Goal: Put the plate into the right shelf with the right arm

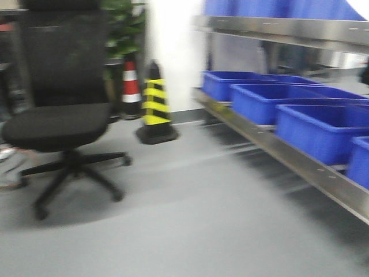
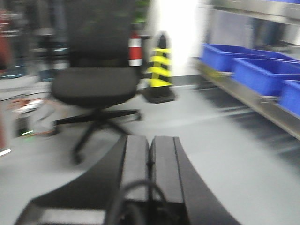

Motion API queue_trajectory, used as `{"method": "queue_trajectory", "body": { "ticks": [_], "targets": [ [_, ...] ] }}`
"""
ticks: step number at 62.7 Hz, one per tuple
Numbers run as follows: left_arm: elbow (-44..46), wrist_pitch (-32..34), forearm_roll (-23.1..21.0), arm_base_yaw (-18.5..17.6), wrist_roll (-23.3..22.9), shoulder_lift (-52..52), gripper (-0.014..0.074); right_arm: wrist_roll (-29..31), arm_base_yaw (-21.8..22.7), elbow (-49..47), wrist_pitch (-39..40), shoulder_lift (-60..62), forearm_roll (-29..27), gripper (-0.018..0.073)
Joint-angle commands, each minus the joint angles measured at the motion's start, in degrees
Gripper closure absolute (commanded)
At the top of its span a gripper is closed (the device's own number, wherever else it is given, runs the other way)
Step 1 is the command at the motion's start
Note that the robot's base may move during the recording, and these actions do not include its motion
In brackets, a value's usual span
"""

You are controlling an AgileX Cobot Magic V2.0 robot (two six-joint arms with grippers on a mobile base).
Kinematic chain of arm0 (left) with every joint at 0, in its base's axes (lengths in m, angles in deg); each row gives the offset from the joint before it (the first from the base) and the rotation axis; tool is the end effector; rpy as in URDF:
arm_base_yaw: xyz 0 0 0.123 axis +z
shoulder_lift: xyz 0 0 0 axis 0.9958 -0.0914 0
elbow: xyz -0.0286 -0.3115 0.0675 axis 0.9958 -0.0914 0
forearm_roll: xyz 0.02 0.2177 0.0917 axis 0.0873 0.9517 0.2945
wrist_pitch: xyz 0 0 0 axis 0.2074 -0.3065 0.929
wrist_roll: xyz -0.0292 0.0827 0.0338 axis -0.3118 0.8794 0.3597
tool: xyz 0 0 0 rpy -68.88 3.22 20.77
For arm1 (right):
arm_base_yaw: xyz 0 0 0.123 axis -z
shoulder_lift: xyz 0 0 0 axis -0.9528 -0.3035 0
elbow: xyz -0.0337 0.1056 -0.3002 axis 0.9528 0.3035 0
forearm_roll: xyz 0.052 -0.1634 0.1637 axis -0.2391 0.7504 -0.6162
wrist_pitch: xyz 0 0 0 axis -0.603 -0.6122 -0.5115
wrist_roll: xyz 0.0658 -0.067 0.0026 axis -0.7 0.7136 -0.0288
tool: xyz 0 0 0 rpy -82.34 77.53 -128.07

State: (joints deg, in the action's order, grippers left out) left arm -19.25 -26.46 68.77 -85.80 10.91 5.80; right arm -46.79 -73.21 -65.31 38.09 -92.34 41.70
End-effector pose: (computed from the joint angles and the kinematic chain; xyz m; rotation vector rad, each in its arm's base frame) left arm 0.0099 -0.0008 0.1983 0.0377 1.5537 -0.0005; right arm 0.0253 0.0001 0.3223 0.0221 1.4800 0.0457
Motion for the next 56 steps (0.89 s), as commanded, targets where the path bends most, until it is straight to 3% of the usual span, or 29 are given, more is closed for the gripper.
{"method": "queue_trajectory", "body": {
  "ticks": [1, 56],
  "targets": [
    [-0.6, 5.2, -0.5, -0.1, -0.4, 0.6, 0.0724, 0.2, 0.4, -1.6, 5.8, -0.3, 0.3, 0.0503],
    [-0.6, 5.2, -0.5, -0.1, -0.4, 0.6, 0.0724, 0.2, 0.4, -1.6, 5.8, -0.3, 0.3, 0.0503]
  ]
}}
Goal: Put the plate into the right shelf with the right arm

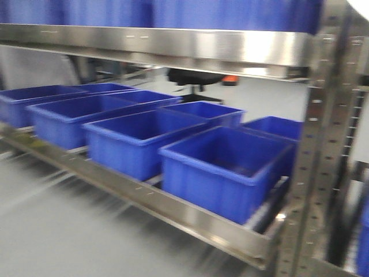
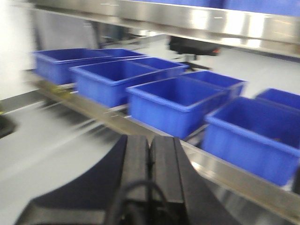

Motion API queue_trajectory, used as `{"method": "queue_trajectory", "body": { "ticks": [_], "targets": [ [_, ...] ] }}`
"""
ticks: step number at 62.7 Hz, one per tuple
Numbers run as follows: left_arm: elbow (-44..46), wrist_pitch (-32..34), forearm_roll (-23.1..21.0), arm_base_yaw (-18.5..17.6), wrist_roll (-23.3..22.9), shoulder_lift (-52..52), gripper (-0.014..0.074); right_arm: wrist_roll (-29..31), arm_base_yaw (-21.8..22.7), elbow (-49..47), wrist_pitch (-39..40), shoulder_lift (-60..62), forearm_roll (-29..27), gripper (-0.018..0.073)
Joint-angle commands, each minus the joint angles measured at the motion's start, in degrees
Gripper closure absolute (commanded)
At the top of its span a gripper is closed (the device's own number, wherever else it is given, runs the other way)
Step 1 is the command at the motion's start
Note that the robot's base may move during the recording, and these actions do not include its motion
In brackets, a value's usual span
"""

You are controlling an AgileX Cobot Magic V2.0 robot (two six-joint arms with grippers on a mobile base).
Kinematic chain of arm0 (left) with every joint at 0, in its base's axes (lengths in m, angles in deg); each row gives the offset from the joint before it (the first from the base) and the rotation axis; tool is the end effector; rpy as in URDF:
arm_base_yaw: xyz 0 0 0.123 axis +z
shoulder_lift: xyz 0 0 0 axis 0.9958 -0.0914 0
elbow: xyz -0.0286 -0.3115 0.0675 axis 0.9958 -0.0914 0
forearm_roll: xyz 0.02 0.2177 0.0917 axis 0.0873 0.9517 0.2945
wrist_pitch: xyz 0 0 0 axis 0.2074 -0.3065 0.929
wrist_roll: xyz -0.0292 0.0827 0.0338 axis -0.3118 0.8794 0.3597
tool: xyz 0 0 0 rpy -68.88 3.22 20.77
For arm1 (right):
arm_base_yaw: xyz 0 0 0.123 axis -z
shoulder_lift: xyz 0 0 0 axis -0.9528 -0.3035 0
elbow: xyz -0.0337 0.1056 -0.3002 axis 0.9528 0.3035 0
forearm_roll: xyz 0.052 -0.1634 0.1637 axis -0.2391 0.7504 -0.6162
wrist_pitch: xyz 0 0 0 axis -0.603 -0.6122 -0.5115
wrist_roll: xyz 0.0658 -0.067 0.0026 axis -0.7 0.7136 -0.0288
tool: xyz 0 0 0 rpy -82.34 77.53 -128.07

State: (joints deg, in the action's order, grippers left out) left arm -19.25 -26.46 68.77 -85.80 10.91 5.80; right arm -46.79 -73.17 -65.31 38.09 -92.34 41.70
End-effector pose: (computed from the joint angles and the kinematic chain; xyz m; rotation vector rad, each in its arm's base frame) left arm 0.0099 -0.0008 0.1983 0.0377 1.5537 -0.0005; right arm 0.0253 0.0001 0.3223 0.0226 1.4800 0.0452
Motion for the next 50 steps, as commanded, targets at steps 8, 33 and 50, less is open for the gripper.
{"method": "queue_trajectory", "body": {
  "ticks": [8, 33, 50],
  "targets": [
    [-0.6, 5.2, -0.5, -0.1, -0.4, 0.6, 0.0724, 0.2, 0.4, -1.6, 5.8, -0.3, 0.3, 0.0503],
    [-0.6, 5.2, -0.5, -0.1, -0.4, 0.6, 0.0724, 0.2, 0.4, -1.6, 5.8, -0.3, 0.3, 0.0503],
    [-0.6, 5.2, -0.5, -0.1, -0.4, 0.6, 0.0724, 0.2, 0.4, -1.6, 5.8, -0.3, 0.3, 0.0503]
  ]
}}
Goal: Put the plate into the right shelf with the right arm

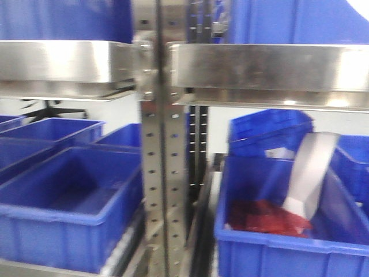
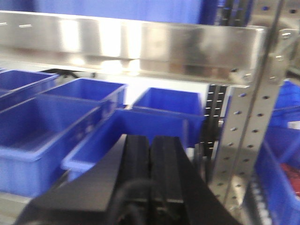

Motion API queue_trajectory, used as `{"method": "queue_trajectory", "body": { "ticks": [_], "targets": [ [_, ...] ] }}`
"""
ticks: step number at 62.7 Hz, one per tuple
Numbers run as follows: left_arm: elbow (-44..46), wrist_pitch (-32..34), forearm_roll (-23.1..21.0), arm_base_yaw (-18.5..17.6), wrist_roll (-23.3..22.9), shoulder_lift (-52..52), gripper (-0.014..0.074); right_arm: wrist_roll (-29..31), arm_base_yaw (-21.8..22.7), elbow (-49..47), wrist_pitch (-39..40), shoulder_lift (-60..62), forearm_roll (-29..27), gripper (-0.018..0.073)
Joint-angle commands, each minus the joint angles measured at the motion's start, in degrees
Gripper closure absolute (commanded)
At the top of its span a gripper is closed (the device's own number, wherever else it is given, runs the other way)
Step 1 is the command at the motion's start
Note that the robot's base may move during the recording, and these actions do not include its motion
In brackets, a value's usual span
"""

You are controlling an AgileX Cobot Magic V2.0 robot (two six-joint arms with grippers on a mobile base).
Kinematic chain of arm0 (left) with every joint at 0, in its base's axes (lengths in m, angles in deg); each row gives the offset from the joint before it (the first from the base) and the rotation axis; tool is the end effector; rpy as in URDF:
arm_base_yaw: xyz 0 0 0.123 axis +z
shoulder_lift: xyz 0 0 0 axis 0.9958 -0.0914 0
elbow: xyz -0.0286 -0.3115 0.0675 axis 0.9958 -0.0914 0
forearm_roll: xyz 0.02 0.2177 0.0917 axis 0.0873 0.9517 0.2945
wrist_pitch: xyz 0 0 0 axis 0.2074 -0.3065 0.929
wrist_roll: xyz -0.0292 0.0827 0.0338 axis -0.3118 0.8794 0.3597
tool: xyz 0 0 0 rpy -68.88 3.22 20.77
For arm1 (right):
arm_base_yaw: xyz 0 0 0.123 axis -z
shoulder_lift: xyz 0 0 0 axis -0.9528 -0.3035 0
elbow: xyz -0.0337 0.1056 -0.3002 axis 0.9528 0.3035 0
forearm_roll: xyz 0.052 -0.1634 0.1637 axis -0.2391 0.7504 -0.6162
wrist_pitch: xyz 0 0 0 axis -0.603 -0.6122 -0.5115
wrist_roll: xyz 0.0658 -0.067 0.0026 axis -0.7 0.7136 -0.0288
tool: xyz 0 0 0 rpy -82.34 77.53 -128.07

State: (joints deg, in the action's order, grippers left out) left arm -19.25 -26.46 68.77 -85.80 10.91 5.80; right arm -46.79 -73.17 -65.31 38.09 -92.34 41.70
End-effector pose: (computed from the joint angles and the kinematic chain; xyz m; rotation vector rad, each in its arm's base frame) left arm 0.0099 -0.0008 0.1983 0.0377 1.5537 -0.0005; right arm 0.0253 0.0001 0.3223 0.0226 1.4800 0.0452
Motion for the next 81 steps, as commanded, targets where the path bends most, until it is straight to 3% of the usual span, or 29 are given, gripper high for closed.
{"method": "queue_trajectory", "body": {
  "ticks": [1, 81],
  "targets": [
    [-0.6, 5.2, -0.5, -0.1, -0.4, 0.6, 0.0724, 0.2, 0.4, -1.6, 5.8, -0.3, 0.3, 0.0503],
    [-0.6, 5.2, -0.5, -0.1, -0.4, 0.6, 0.0724, 0.2, 0.4, -1.6, 5.8, -0.3, 0.3, 0.0503]
  ]
}}
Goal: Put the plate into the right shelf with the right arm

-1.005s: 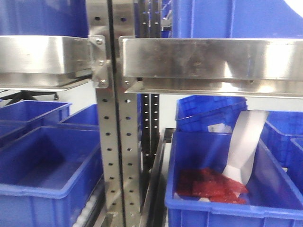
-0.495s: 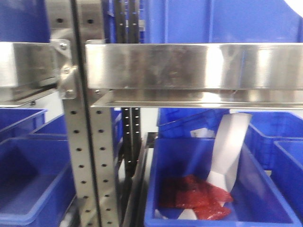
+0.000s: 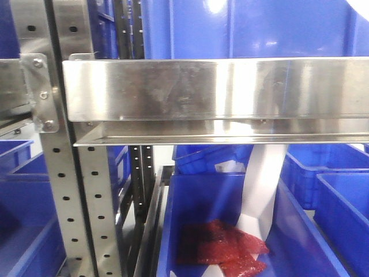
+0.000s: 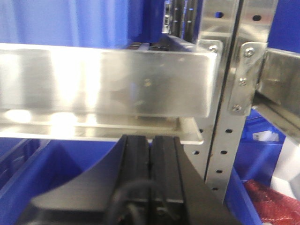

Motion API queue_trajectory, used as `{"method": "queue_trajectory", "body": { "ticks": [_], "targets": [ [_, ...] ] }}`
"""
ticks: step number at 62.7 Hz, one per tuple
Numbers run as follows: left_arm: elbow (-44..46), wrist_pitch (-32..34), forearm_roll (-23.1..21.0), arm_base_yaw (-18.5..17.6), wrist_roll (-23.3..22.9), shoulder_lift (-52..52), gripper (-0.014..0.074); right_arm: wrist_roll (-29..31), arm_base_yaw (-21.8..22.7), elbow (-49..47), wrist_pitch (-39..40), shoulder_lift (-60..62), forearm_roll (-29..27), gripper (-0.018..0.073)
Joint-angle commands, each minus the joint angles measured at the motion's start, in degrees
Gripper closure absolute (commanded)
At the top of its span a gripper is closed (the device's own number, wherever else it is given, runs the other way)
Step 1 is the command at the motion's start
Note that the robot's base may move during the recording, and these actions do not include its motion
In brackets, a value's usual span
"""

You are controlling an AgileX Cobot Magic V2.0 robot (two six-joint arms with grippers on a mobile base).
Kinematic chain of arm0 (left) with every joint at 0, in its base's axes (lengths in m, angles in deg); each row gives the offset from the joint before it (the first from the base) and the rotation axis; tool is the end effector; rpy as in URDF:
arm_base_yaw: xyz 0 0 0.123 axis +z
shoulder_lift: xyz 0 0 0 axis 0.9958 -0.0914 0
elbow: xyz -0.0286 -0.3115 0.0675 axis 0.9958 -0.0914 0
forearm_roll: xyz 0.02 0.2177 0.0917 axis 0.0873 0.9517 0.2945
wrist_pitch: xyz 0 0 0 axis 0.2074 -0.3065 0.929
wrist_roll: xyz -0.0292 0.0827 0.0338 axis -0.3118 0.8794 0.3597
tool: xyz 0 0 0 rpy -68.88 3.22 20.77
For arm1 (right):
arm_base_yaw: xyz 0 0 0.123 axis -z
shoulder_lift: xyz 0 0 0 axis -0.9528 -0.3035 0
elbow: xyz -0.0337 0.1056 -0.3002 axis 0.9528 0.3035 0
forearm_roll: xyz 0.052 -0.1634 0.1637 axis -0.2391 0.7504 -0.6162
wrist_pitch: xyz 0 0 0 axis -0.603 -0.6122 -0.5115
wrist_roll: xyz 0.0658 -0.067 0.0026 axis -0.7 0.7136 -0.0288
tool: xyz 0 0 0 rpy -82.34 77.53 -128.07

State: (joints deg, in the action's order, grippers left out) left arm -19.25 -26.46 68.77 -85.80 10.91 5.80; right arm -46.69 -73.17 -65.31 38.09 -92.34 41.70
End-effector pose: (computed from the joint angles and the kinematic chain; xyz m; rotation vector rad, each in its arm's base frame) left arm 0.0099 -0.0008 0.1983 0.0377 1.5537 -0.0005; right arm 0.0253 0.0001 0.3223 0.0213 1.4800 0.0437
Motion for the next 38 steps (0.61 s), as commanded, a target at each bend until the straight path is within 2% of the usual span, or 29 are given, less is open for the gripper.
{"method": "queue_trajectory", "body": {
  "ticks": [1, 38],
  "targets": [
    [-0.6, 5.2, -0.5, -0.1, -0.4, 0.6, 0.0724, 0.1, 0.4, -1.6, 5.8, -0.3, 0.3, 0.0503],
    [-0.6, 5.2, -0.5, -0.1, -0.4, 0.6, 0.0724, 0.1, 0.4, -1.6, 5.8, -0.3, 0.3, 0.0503]
  ]
}}
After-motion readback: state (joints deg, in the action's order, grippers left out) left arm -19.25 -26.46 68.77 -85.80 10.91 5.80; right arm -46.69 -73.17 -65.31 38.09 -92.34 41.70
